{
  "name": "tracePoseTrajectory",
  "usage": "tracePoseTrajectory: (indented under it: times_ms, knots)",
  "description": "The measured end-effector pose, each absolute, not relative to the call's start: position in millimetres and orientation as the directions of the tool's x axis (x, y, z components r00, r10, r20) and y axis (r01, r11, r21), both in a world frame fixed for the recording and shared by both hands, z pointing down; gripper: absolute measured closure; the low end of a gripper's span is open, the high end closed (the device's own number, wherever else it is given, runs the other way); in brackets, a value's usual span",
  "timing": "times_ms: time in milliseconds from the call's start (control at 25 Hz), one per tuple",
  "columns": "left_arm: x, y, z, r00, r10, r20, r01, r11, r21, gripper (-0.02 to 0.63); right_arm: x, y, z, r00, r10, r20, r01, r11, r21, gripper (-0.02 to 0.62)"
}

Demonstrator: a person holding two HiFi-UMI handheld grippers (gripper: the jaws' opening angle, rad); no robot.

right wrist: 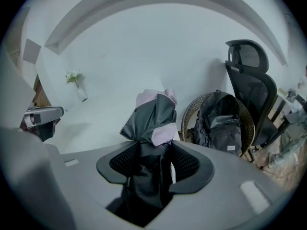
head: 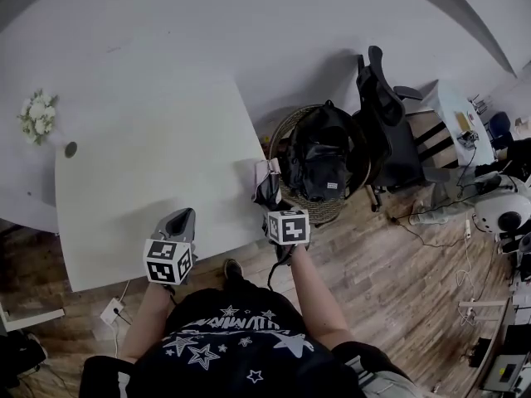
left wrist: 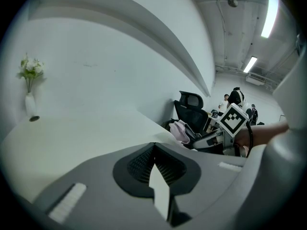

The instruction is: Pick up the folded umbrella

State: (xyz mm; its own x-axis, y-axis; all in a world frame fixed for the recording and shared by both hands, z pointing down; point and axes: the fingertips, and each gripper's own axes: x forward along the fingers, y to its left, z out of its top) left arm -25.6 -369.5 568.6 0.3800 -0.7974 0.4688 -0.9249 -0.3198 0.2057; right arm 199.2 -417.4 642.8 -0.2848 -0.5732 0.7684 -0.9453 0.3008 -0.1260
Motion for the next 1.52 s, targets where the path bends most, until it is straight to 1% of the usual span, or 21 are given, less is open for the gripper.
tracePoseTrajectory:
  times_ms: [400, 600, 840, 1040, 1280, 1520]
  knots:
    - [-65.4, -337.0, 549.0, 0.424, -0.799, 0.427, -0.906, -0.378, 0.193, 0.603, 184.3, -383.0, 595.0, -0.256, -0.691, 0.676, -0.967, 0.190, -0.172, 0.362]
    - [-77.5, -308.7, 544.4, 0.476, -0.775, 0.416, -0.879, -0.441, 0.184, 0.603, 164.9, -350.8, 584.0, -0.228, -0.716, 0.660, -0.973, 0.155, -0.169, 0.362]
    - [-96.0, -277.5, 543.5, 0.518, -0.750, 0.411, -0.854, -0.483, 0.194, 0.603, 139.2, -306.2, 575.1, -0.215, -0.742, 0.634, -0.975, 0.123, -0.187, 0.361]
    - [-110.4, -258.9, 546.2, 0.562, -0.719, 0.409, -0.824, -0.530, 0.201, 0.603, 126.7, -266.2, 571.8, -0.182, -0.773, 0.608, -0.973, 0.054, -0.223, 0.362]
    - [-113.1, -231.9, 556.7, 0.605, -0.678, 0.418, -0.791, -0.571, 0.220, 0.603, 124.5, -214.6, 574.8, -0.150, -0.786, 0.600, -0.963, -0.022, -0.269, 0.362]
    - [-104.3, -218.2, 554.4, 0.633, -0.655, 0.412, -0.768, -0.596, 0.233, 0.603, 127.7, -191.1, 570.2, -0.134, -0.786, 0.604, -0.961, -0.045, -0.272, 0.362]
